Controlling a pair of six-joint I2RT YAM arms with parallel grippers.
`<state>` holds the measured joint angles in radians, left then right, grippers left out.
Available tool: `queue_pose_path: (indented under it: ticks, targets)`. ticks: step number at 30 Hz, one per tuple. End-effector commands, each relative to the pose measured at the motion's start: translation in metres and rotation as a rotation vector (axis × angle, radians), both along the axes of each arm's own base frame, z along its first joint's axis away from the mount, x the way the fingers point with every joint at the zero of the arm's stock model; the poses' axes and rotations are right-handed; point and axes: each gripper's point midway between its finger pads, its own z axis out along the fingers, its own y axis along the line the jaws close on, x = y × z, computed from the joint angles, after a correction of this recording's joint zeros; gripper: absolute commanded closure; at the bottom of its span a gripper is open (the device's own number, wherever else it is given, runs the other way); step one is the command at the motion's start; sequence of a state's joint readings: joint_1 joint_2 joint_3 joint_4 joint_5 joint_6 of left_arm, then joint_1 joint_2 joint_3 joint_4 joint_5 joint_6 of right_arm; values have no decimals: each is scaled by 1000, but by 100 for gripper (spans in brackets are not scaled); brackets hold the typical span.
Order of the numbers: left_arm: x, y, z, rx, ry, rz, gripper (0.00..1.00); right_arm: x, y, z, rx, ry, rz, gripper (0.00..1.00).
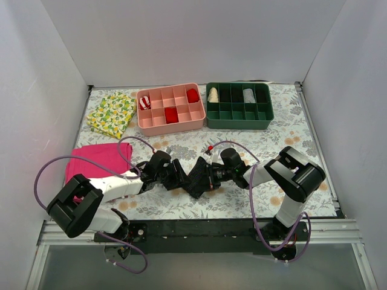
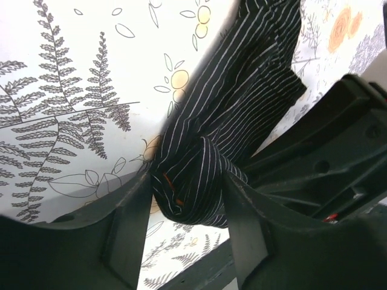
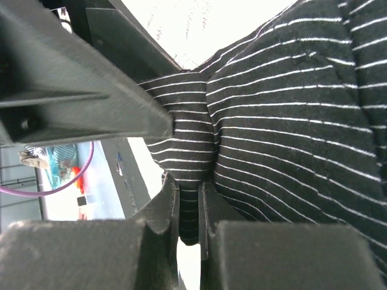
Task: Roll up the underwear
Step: Roll the underwear to the center of the board.
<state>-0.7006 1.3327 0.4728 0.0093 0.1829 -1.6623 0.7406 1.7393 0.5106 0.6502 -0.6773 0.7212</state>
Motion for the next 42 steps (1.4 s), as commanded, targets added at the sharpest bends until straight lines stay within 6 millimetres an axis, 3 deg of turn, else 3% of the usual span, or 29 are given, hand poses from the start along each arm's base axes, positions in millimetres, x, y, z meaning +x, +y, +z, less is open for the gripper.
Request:
queue_pose_path:
  ticks: [1,5,8,10,11,13,14,15,16,17,21,25,31,42]
  targets:
    - [10,9,-8,69,-3,64,59,-6,-15,-16,-76,6,-2,99]
    - [12,8,-11,93,9,58,71,-5,-14,-14,-83,-25,29,99]
    - [12,8,-16,115,24,42,77,-6,-18,-16,-137,-72,65,85]
    - [10,8,-19,128,39,29,79,3,-14,-3,-154,-151,70,69]
    - [10,8,-19,132,38,22,80,1,-20,-7,-214,-184,82,60]
    - [9,6,-19,131,42,13,81,11,-19,9,-243,-273,66,54]
    - [9,7,-20,138,47,8,81,12,-25,6,-309,-319,60,51]
    - [8,7,-21,140,53,5,81,17,-25,20,-314,-369,40,35]
    - [9,5,-20,138,54,-2,81,25,-30,20,-372,-422,-2,34]
    - [7,5,-21,144,64,-7,81,31,-33,25,-398,-467,-22,20]
    - [8,2,-21,154,78,-28,81,41,-59,49,-535,-630,-108,18]
    - [8,-1,-20,171,115,-38,81,34,-48,74,-543,-802,-80,18]
    - [7,-2,-21,226,198,-41,82,16,-27,62,-597,-908,32,20]
    - [7,-4,-23,245,239,-45,80,11,2,43,-691,-1044,125,19]
